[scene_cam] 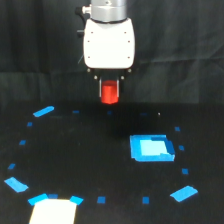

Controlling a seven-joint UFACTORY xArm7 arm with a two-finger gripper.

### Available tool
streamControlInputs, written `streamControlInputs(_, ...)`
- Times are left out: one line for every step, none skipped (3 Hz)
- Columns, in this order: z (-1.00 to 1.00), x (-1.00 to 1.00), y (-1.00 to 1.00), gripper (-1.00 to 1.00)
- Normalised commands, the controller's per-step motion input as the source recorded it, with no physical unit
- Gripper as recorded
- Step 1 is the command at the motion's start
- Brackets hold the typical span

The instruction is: Pick up the red object from the table

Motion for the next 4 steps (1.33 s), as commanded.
streamControlInputs(-0.29, 0.01, -0.17, -1.0)
streamControlInputs(-0.18, -0.21, 0.26, -1.0)
streamControlInputs(-0.48, -0.04, 0.03, -0.9)
streamControlInputs(0.22, 0.03, 0.09, -1.0)
